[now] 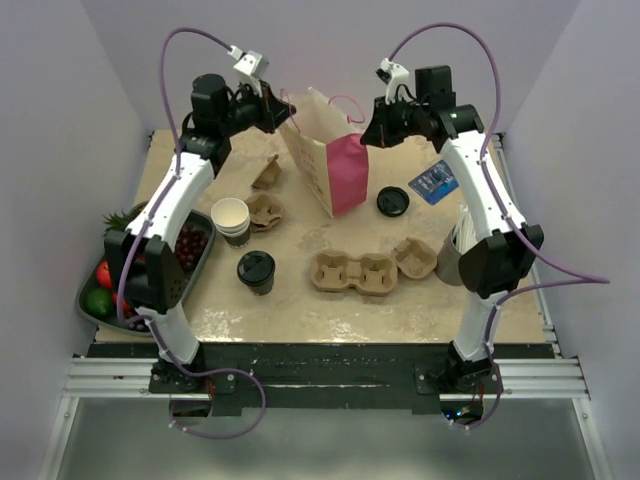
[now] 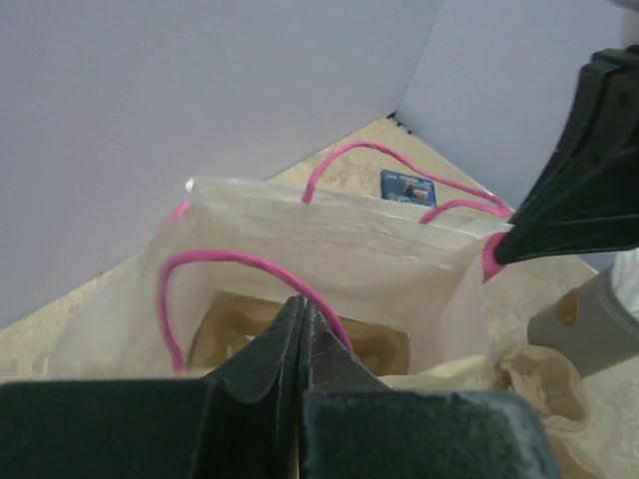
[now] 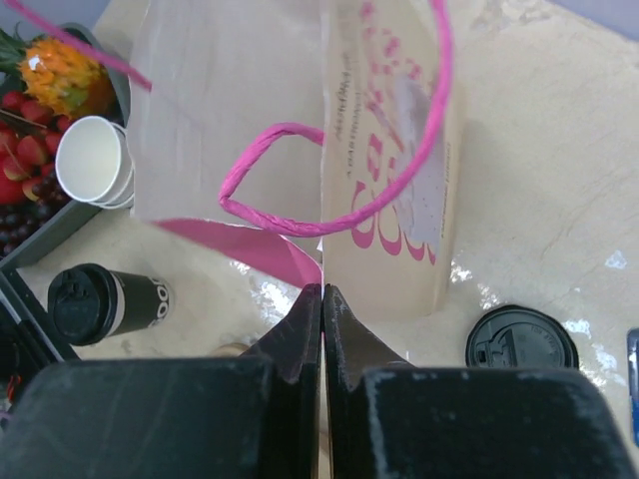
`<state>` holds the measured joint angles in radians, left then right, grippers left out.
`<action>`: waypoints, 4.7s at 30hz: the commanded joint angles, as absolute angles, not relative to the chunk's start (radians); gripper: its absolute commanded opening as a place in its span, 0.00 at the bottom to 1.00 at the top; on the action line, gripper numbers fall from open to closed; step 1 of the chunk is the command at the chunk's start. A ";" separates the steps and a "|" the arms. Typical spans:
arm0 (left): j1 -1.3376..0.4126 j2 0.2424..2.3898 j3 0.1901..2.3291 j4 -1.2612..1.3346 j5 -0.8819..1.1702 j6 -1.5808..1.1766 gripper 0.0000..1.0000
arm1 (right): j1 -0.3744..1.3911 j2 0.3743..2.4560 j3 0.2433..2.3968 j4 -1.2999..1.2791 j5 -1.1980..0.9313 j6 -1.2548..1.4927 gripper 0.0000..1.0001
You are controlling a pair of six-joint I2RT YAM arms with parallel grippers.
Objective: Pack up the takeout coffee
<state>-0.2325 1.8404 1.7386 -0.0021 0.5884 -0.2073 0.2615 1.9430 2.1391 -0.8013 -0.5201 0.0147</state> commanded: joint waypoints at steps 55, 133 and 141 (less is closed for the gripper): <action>-0.104 1.327 1.430 -0.106 0.509 -0.137 0.57 | 0.683 1.331 1.181 -0.917 -0.367 -0.933 0.76; -0.071 1.382 1.506 -1.217 0.784 0.971 0.92 | 0.337 1.429 1.428 -1.090 -0.701 -1.048 0.82; -0.164 1.296 1.327 -1.313 0.677 1.184 1.00 | 0.337 1.490 1.540 -0.562 -0.796 -0.450 0.88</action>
<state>-0.0975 1.3575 1.3987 -1.2087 0.7197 0.9989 0.3382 1.5330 1.4975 -0.8650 -0.6884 -0.7906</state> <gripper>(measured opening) 0.994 0.880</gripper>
